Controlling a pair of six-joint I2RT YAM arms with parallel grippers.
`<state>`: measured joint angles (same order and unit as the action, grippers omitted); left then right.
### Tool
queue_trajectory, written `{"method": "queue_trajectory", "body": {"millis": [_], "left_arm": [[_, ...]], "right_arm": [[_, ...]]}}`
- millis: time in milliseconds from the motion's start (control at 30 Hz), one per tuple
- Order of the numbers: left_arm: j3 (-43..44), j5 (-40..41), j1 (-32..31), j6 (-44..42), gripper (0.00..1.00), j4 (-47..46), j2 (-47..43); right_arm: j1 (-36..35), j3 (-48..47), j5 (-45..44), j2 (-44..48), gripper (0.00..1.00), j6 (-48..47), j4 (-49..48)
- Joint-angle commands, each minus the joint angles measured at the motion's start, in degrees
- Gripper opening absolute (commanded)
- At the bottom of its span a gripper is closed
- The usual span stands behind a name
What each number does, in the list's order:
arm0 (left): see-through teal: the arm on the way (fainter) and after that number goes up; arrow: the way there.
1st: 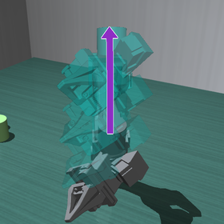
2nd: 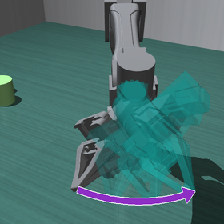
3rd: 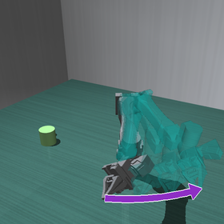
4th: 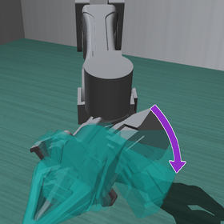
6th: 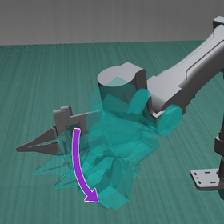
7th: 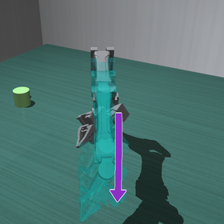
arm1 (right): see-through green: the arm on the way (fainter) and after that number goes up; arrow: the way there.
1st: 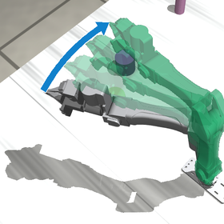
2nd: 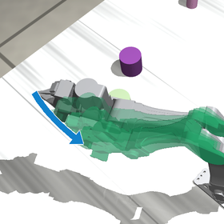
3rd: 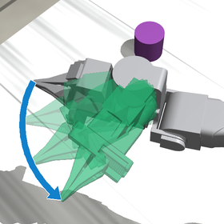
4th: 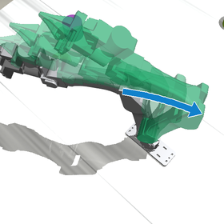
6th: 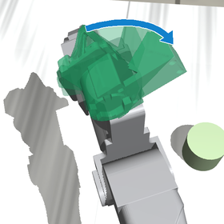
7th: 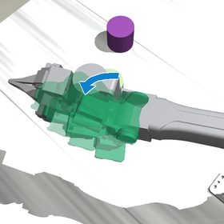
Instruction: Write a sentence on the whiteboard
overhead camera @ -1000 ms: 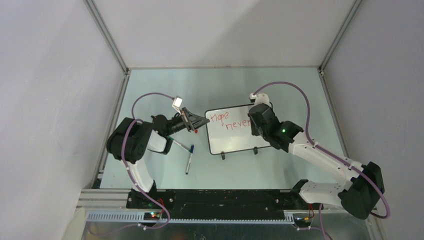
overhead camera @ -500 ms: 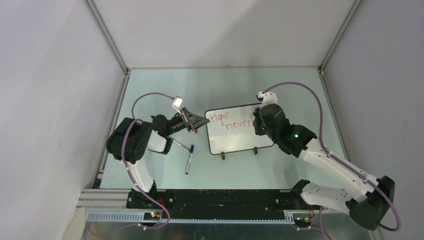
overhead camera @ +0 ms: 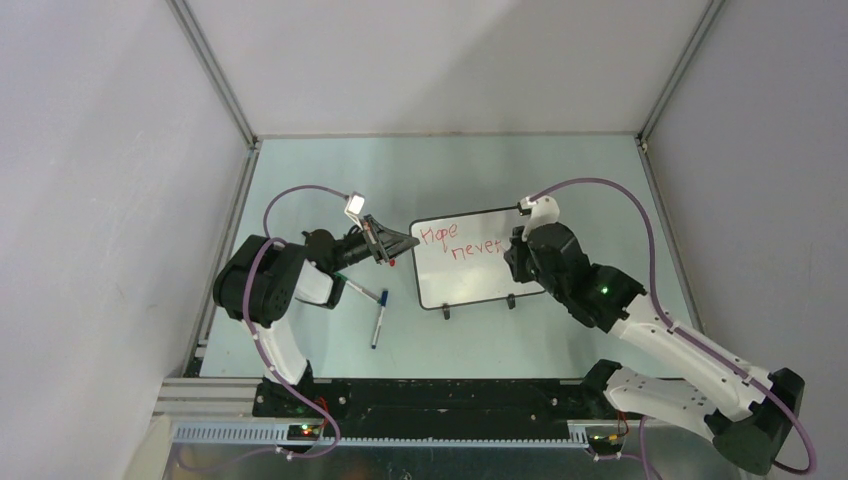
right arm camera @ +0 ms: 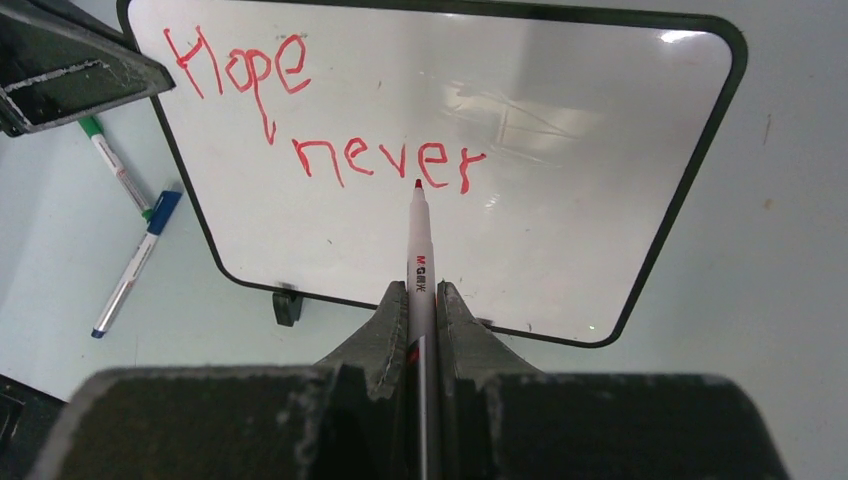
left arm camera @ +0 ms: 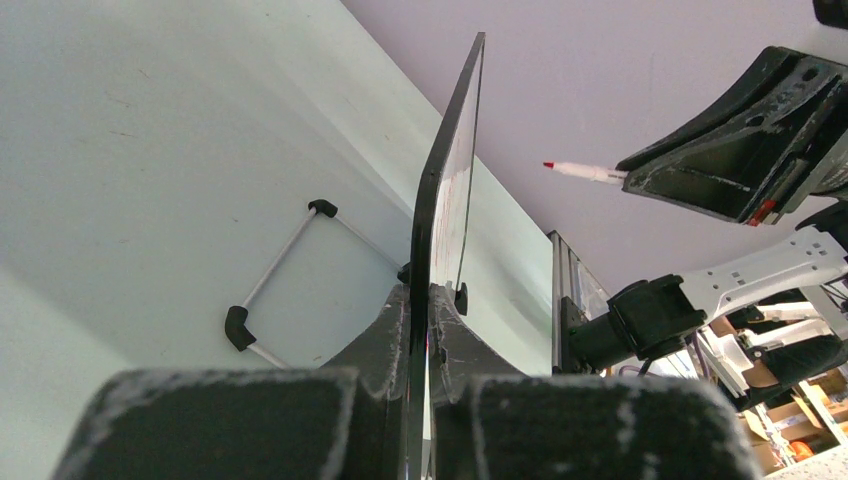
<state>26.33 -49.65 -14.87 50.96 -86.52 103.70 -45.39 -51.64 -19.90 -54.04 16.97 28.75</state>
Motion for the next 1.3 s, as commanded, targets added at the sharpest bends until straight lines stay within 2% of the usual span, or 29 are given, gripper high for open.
{"method": "queue_trajectory", "body": {"millis": [0,233,367,900,1267], "left_arm": [[-0.81,-0.96,-0.87,-1.83,0.0,-1.37,-0.77],[-1.63,-0.29,-0.93,-1.89,0.1,-1.37,-0.74],[-1.9,0.37,-1.57,-1.62,0.12,-1.41,-0.04],[-6.98,3.55,-4.33,-4.23,0.15,-1.46,-0.99],[-8.44,4.13,-4.77,-5.47,0.12,-1.46,0.18]], "right_arm": [[-0.93,1.13,-1.52,0.39,0.0,0.82,-2.83],[-1.5,2.53,-1.48,1.56,0.0,0.91,-3.59],[-1.7,2.98,-1.45,1.7,0.0,0.62,-3.95],[-1.89,4.18,-0.81,1.86,0.0,0.28,-5.21],[-2.86,4.6,-1.12,1.75,0.0,1.23,-4.72]]}}
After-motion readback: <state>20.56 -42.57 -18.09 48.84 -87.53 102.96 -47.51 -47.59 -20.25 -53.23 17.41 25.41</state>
